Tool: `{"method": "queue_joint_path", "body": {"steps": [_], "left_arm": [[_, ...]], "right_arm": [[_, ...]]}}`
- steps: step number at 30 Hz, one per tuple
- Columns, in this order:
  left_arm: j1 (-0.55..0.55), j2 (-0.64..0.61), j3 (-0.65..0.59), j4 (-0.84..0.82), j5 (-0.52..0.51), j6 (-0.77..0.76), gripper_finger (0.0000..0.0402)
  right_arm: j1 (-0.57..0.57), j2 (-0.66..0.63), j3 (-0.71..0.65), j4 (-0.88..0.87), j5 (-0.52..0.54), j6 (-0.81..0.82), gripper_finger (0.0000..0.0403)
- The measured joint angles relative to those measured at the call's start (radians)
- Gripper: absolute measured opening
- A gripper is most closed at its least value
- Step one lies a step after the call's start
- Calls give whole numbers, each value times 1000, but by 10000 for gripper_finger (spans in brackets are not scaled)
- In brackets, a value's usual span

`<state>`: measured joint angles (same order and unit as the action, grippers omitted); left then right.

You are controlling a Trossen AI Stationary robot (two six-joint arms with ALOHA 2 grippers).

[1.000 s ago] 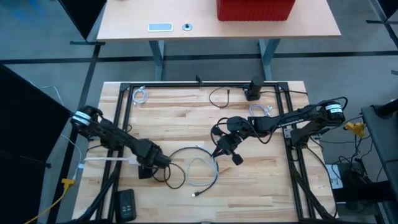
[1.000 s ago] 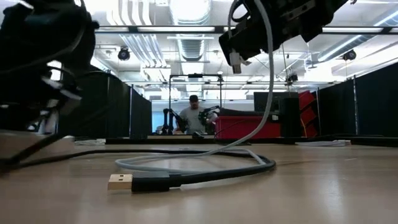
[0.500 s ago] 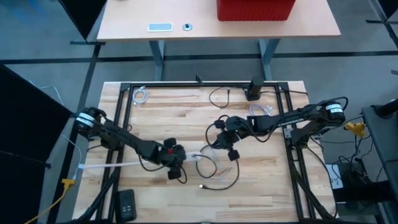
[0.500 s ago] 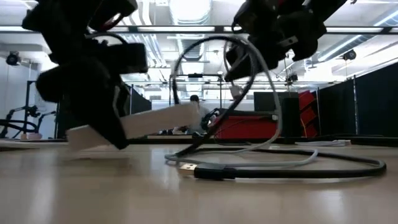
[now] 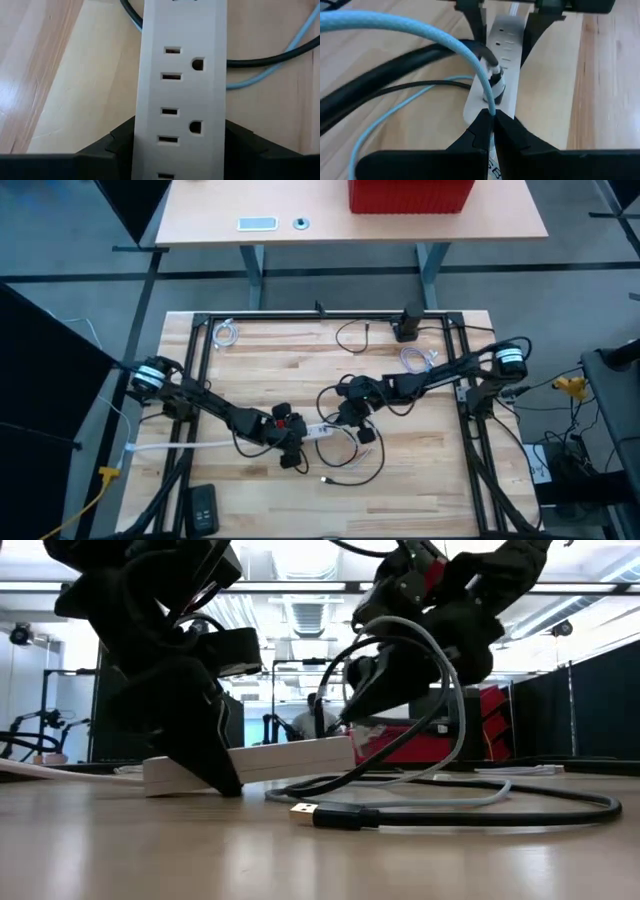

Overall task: Insert USB
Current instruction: Insert the blue charger cable into the white outlet extension

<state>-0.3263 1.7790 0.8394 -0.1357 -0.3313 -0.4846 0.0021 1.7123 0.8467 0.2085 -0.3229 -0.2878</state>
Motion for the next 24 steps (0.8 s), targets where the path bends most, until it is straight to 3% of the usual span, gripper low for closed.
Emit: {"method": "queue_joint_path", "body": {"steps": [24], "left_arm": [[6, -31, 9, -13, -19, 9, 196]], "right_arm": [[4, 125, 3, 80, -5, 5, 0]]}}
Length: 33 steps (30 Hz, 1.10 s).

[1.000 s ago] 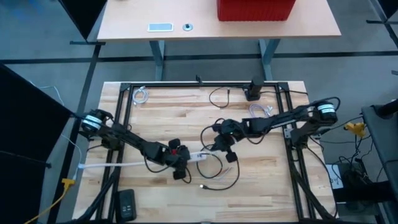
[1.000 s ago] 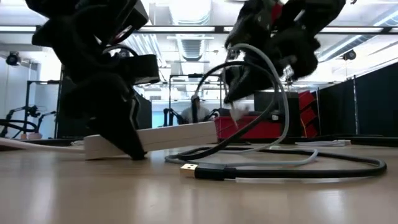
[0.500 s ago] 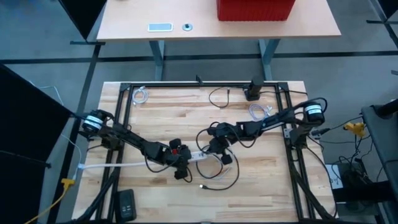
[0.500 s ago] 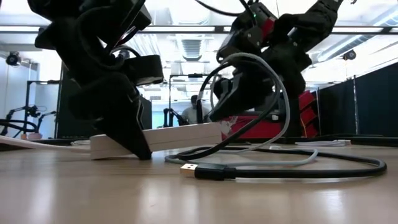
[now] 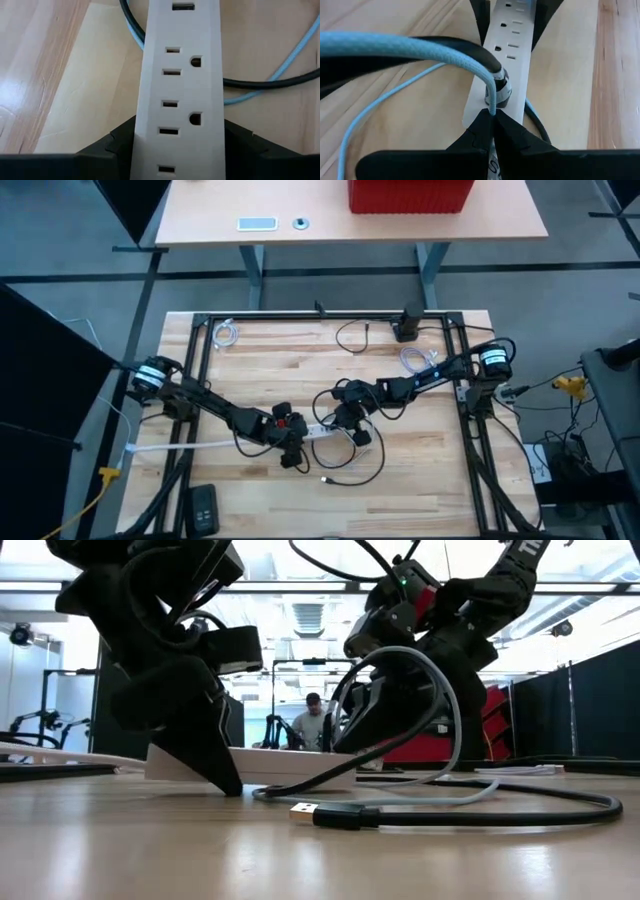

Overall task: Insert USB
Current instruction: Insert the blue charger cable into the white outlet extension

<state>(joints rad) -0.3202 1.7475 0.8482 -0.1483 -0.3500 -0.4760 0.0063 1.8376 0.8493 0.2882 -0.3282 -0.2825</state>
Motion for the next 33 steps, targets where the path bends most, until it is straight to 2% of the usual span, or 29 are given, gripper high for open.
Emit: {"method": "queue_joint_path", "body": {"steps": [6, 12, 15, 22, 26, 28, 33], "left_arm": [[3, -55, 0, -73, 59, -33, 196], [-3, -182, 5, -206, 63, -139, 267], [-7, -232, 4, -247, 70, -158, 289], [-55, -257, -1, -390, 78, -138, 276], [-96, -258, -33, -360, 32, -116, 273], [-103, -260, -57, -309, -1, -110, 273], [-103, -260, -156, -155, -5, -110, 273]], "right_arm": [[0, 26, 3, 12, 8, 12, 0], [0, 29, 2, 20, 14, 21, 0], [0, 29, 2, 22, 13, 24, 0], [0, 29, 1, 22, 11, 30, 0], [0, 29, 0, 23, 11, 37, 0], [0, 29, 0, 24, 10, 37, 0], [1, 30, -1, 24, 9, 50, 0]]}}
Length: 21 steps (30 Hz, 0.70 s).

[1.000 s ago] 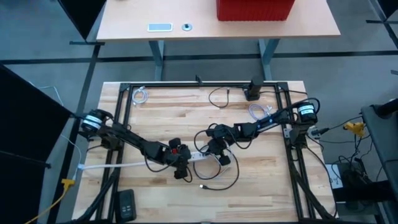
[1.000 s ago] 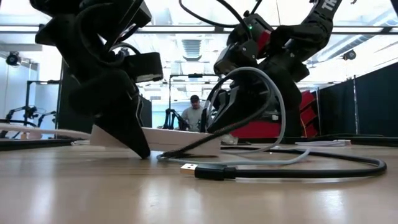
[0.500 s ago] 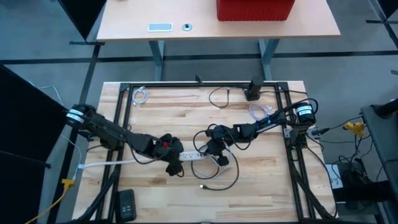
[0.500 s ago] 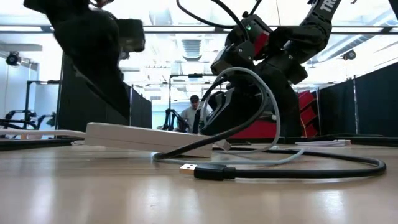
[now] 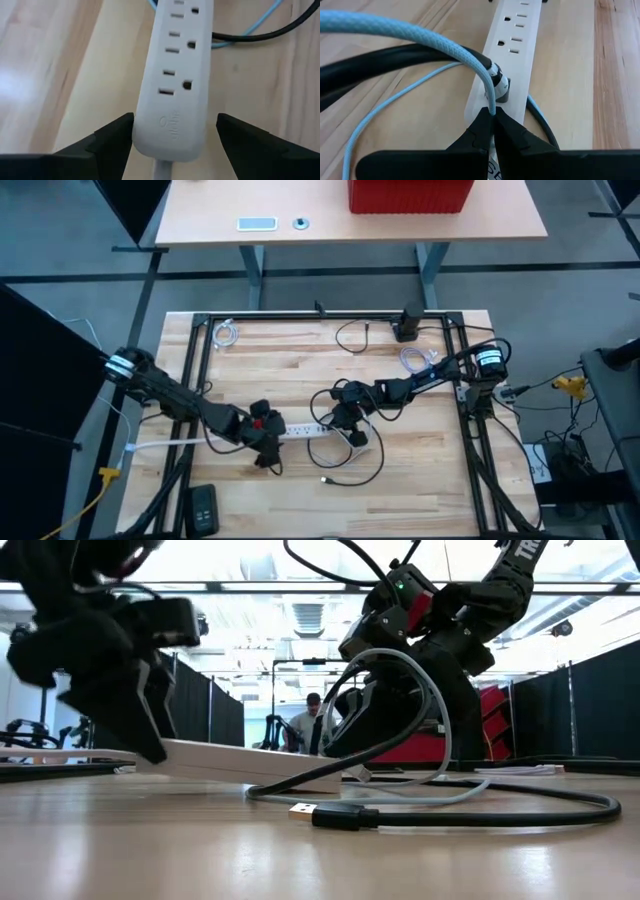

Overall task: Insert USB
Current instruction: Insert the blue charger cable into the white outlet extension

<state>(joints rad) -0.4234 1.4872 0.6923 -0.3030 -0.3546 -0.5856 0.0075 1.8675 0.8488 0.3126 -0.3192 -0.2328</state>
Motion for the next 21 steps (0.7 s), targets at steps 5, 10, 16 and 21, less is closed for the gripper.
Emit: {"method": "queue_joint_path", "body": {"steps": [5, 10, 16, 21], "left_arm": [[0, 0, -63, 95, -40, -13, 272], [-1, 0, -84, 129, -83, -16, 253], [-2, -2, -141, 215, -78, 19, 196], [-1, -2, -189, 284, -85, 119, 196]], "right_arm": [[1, 0, 0, 0, -2, 0, 0], [1, -2, -1, 0, -3, 0, 0], [1, -33, -4, -21, 2, -6, 0], [1, -75, -6, -104, -2, -71, 0]]}}
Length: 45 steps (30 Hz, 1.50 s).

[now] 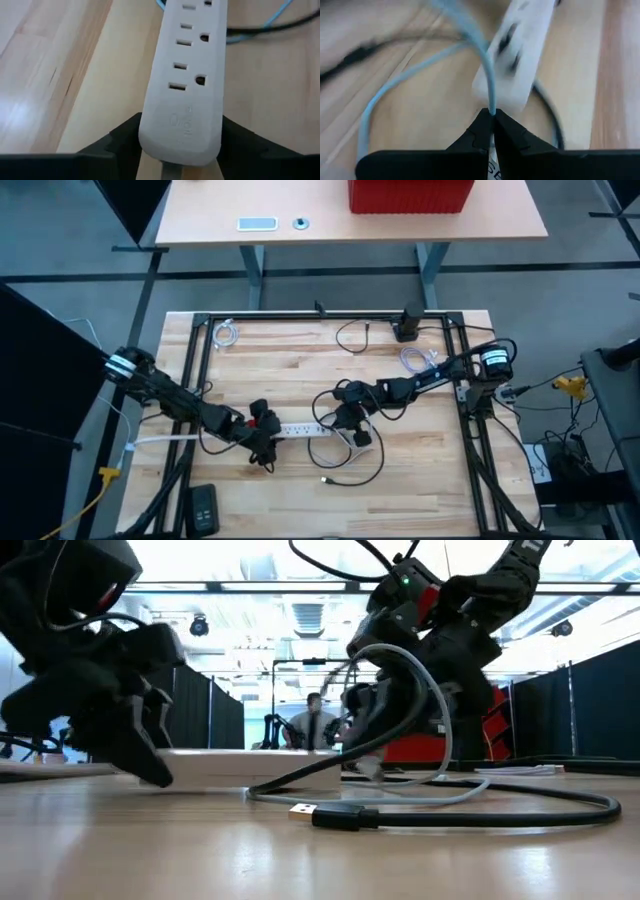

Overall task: Insert USB
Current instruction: Insert the blue charger cable into the white outlet extension

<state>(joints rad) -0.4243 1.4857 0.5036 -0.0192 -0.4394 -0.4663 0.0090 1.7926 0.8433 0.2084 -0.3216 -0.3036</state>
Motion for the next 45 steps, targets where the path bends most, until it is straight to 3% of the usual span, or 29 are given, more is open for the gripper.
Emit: {"method": "queue_joint_path", "body": {"steps": [5, 12, 16, 21, 29, 37, 45], "left_arm": [[18, -50, -55, -4, -13, 39, 196], [40, -209, -95, -8, -19, 180, 195], [56, -286, -117, -7, -21, 303, 195], [113, -335, -141, 4, -15, 371, 193], [152, -348, -201, 91, 170, 383, 193], [154, -354, -251, 98, 169, 357, 193], [154, -342, -266, 135, 197, 327, 193]], "right_arm": [[-9, -101, -1, -104, -14, -90, 0], [-79, -196, 3, -82, -21, -240, 0], [-137, -166, 62, -79, -118, -272, 0], [-151, -59, 196, -95, -262, -353, 0], [-180, 110, 423, -117, -490, -423, 0], [-220, 328, 585, -121, -810, -428, 0], [-224, 474, 705, -122, -1017, -435, 0]]}}
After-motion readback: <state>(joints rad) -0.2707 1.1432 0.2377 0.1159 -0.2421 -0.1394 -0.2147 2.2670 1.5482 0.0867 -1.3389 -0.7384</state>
